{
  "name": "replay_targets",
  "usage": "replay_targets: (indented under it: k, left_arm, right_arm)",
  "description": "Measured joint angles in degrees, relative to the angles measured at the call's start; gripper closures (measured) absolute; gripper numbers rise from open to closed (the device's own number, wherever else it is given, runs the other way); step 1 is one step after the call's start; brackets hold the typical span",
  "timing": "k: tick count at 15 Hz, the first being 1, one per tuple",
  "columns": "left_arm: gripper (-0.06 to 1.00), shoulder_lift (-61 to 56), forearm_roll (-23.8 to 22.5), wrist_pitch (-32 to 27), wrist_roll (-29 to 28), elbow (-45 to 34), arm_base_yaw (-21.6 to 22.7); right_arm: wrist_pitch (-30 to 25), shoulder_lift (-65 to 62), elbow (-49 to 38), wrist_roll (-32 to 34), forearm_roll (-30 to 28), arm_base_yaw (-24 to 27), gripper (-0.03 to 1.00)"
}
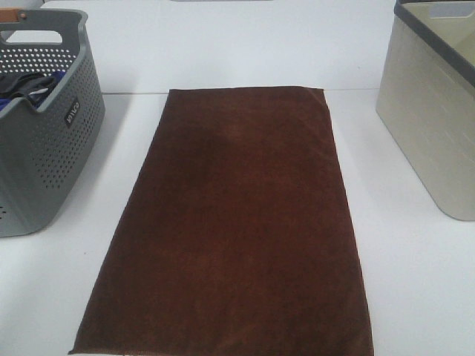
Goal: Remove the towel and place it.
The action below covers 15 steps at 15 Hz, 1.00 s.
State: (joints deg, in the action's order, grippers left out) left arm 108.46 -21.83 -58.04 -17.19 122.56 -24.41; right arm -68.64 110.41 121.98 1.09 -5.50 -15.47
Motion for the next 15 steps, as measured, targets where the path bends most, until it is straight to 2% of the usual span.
replay_targets:
  k: [2,4,6,8,11,15]
  left_arm:
    - [0.22,-2.7,0.3,-6.9,0.0,0.0,0.0]
    - [0.22,-3.6,0.1,-10.6,0.6,0.0,0.0]
    - [0.22,-4.8,-0.1,-11.2,2.8,-1.3,0.0]
    - [0.22,-8.5,2.1,-11.3,3.4,-5.5,0.0]
    - [0.22,-20.3,2.7,-11.3,3.6,-20.1,0.0]
    - [0.22,-37.2,6.1,-11.5,3.2,-40.1,0.0]
  right_arm:
    - [-0.7,-0.7,0.0,0.0,0.1,0.0,0.20]
    - [-1.0,-1.5,0.0,-0.1,0.5,0.0,0.20]
    - [-1.0,-3.7,-0.9,-0.1,1.0,0.0,0.20]
    - [-1.0,-7.7,-5.5,-0.1,1.0,0.0,0.20]
    - [-1.0,-18.3,-21.1,-0.1,1.0,0.0,0.20]
    - [-0.9,-33.3,-44.5,-0.1,1.2,0.0,0.20]
